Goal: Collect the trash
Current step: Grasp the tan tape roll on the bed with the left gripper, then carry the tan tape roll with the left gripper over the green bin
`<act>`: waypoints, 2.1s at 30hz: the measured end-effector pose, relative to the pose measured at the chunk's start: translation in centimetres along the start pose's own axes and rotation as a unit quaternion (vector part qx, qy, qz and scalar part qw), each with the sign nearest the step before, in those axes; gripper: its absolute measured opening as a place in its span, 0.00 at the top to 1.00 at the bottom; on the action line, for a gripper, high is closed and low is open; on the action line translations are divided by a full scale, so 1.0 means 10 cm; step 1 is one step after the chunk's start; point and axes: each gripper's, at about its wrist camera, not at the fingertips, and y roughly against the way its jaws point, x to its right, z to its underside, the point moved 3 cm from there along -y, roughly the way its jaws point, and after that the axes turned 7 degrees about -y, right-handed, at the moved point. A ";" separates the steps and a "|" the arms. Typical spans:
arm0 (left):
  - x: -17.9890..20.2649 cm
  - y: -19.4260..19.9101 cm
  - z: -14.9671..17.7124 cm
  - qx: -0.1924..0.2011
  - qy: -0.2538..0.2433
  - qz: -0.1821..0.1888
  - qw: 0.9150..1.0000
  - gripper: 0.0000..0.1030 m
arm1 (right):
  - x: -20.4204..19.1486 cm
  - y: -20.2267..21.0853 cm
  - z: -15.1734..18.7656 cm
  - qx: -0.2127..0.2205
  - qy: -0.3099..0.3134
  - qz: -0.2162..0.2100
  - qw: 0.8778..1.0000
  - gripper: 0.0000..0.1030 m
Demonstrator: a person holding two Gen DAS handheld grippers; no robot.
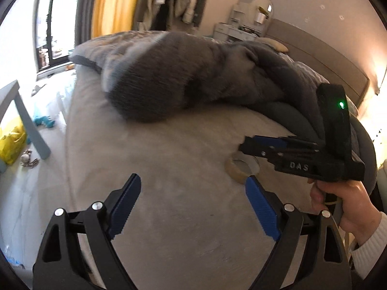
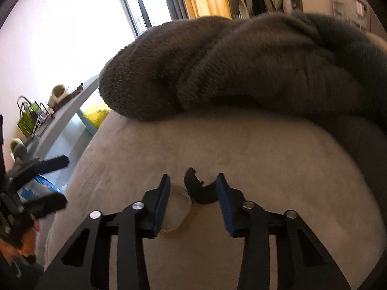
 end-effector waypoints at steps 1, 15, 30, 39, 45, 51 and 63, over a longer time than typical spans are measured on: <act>0.02 -0.02 0.00 -0.001 -0.001 0.006 1.000 0.13 | 0.02 0.00 0.01 -0.003 -0.002 -0.007 1.000 0.72; 0.38 -0.42 0.00 -0.024 -0.005 0.058 0.998 0.18 | 0.14 0.06 -0.02 0.000 -0.025 -0.059 0.998 0.93; 0.62 -0.78 -0.06 -0.049 0.007 0.048 0.998 0.33 | 0.37 0.50 0.08 0.024 -0.043 -0.038 0.998 0.93; 0.66 -0.94 -0.07 -0.066 0.025 0.034 0.997 0.53 | 0.42 0.76 0.29 0.035 -0.070 -0.008 0.997 0.93; 0.65 -0.87 -0.07 -0.057 0.036 0.034 0.997 0.54 | 0.32 0.88 0.32 0.043 -0.070 0.003 0.997 0.93; 0.54 -0.70 -0.07 -0.041 0.052 0.028 0.997 0.54 | 0.17 0.97 0.20 0.059 -0.061 -0.005 0.996 0.93; 0.02 -0.25 -0.02 -0.020 0.092 -0.018 0.995 0.54 | -0.28 0.78 0.08 0.051 -0.036 -0.021 0.998 0.93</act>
